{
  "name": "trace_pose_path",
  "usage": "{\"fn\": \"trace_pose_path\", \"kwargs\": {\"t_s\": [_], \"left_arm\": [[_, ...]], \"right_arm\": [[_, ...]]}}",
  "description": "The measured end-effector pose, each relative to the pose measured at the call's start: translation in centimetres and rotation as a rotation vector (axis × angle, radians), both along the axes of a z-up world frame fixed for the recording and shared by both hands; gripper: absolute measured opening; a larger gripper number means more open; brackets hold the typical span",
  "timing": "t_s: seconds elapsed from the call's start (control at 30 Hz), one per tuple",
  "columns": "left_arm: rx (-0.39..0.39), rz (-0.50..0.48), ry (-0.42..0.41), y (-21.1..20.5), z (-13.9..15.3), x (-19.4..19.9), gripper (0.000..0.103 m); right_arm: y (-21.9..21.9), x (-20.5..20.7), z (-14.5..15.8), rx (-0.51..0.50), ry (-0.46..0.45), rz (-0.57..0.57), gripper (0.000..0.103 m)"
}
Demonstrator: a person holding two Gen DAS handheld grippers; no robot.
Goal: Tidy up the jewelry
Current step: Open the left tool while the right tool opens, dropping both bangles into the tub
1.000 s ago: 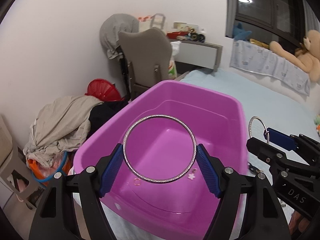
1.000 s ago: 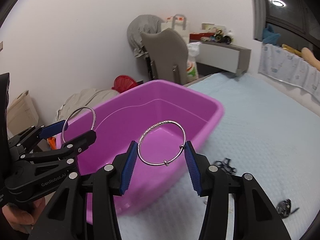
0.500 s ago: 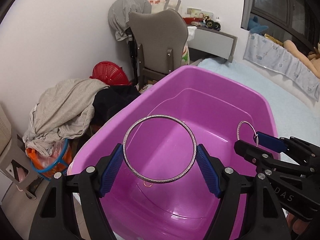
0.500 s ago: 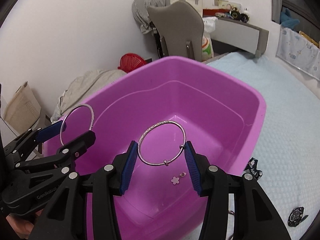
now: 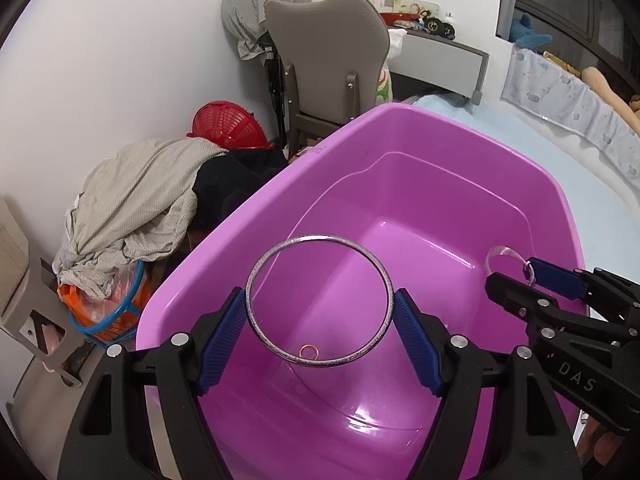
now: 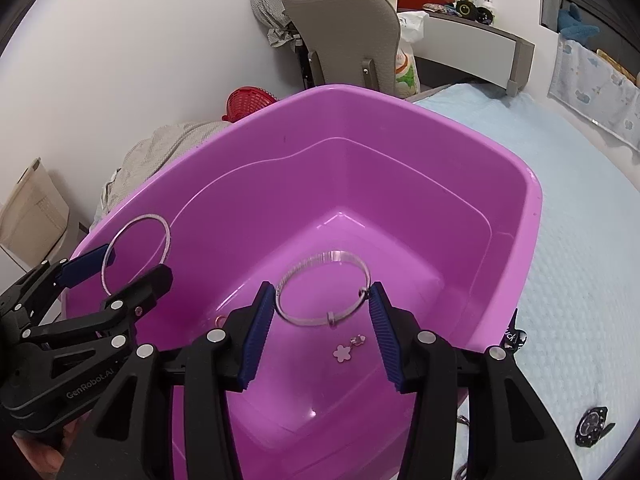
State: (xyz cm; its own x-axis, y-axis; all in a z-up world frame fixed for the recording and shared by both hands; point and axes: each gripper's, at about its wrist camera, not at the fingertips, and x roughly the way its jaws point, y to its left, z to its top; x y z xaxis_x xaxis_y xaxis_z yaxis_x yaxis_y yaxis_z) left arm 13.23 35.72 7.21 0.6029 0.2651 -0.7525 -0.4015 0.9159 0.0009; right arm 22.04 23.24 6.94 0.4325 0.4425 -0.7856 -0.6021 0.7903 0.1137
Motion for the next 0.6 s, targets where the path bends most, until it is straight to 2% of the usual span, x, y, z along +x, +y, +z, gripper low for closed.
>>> {"fn": "trace_pose_path", "kwargs": {"t_s": [0.03,0.07,0.13,0.6], "left_arm": [[0.002,0.006,-0.001,0.0,0.0,-0.1,0.082],[0.004,0.01,-0.003,0.1,0.1,-0.2,0.086],[0.012,0.024,-0.004,0.2,0.2,-0.3,0.089],[0.004,0.029,0.0,0.3,0.4,-0.5,0.089]], "right_arm": [[0.0,0.0,0.1,0.001,-0.001,0.0,0.051],[-0.1,-0.1,0.2,0.002,-0.004,-0.004,0.058],[-0.3,-0.2,0.6,0.012,-0.018,-0.013,0.06],[-0.7,-0.6,1.3,0.014,-0.033,-0.015,0.06]]}}
